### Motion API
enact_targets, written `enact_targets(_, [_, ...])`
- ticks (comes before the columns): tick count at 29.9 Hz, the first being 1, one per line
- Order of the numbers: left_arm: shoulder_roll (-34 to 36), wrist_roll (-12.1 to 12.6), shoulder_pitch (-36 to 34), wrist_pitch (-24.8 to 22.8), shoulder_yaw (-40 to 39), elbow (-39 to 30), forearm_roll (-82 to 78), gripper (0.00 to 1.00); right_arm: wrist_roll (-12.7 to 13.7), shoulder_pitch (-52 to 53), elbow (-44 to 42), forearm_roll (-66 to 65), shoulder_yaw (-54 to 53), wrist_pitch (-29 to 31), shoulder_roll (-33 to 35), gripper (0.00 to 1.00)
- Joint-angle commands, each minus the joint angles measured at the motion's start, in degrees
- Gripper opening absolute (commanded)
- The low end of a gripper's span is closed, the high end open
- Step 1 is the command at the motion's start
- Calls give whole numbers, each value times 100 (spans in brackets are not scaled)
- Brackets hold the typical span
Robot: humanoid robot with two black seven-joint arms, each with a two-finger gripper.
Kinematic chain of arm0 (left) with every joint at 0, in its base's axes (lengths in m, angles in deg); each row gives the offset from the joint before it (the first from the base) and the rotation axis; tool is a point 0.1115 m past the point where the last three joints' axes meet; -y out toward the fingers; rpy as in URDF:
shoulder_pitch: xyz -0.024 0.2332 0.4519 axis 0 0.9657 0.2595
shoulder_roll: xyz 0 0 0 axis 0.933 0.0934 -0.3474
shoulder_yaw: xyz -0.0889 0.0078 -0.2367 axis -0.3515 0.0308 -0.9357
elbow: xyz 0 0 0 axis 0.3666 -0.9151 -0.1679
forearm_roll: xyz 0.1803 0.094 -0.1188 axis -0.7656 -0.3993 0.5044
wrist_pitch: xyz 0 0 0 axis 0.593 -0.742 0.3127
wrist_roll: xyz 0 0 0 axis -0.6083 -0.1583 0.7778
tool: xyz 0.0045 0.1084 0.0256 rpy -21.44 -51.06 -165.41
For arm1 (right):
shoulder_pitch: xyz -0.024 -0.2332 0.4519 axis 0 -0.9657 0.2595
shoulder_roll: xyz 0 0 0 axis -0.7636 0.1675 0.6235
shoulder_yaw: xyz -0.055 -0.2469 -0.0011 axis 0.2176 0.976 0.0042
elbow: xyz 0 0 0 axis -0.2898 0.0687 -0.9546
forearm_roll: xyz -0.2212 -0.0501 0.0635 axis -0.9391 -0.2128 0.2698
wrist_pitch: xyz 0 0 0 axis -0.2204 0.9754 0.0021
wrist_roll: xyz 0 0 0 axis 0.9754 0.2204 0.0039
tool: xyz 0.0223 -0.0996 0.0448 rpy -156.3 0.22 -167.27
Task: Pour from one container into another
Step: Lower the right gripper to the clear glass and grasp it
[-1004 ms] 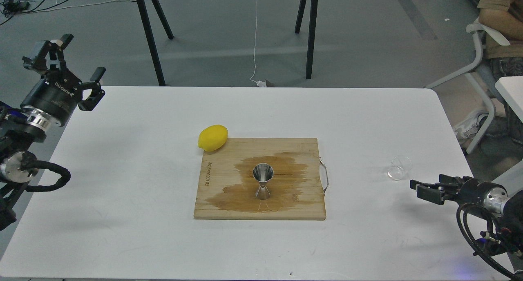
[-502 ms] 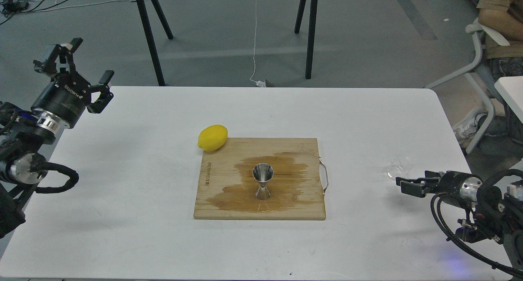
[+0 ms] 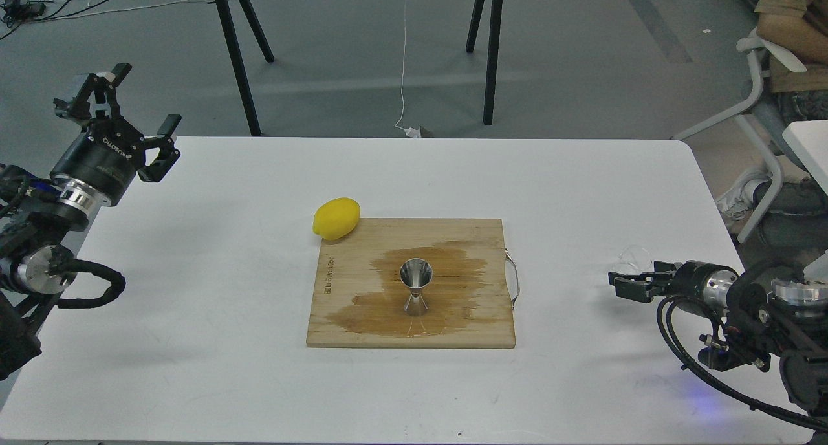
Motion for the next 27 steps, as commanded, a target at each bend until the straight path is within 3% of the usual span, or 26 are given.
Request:
enact_targets(1, [8,0,31,0,0,0,0,100,-36,90,-120,-51,-1,22,-62,99])
enact_targets(15, [-1,0,93,0,9,0,0,100,-107,266,-357,-253,-9,57,-343,95])
enact_targets(27, [-27,0,154,0,9,0,0,100,-195,284,-366,-262,-27,83,-317,76])
